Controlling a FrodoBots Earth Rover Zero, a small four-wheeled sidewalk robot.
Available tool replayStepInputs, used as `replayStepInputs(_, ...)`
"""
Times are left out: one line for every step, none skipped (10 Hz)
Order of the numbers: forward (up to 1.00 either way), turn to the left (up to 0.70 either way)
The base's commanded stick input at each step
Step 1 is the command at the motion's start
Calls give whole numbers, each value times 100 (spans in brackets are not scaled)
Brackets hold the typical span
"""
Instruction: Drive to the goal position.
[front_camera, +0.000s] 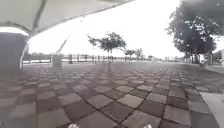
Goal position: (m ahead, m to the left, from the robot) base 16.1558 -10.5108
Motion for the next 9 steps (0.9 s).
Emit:
replayStepInputs(100, -40)
replayStepInputs(100, -40)
replayStepInputs(100, -40)
replayStepInputs(100, -40)
replayStepInputs(100, -40)
replayStepInputs(100, -40)
replayStepInputs(100, -40)
replayStepInputs(100, -40)
replayStepInputs(100, -40)
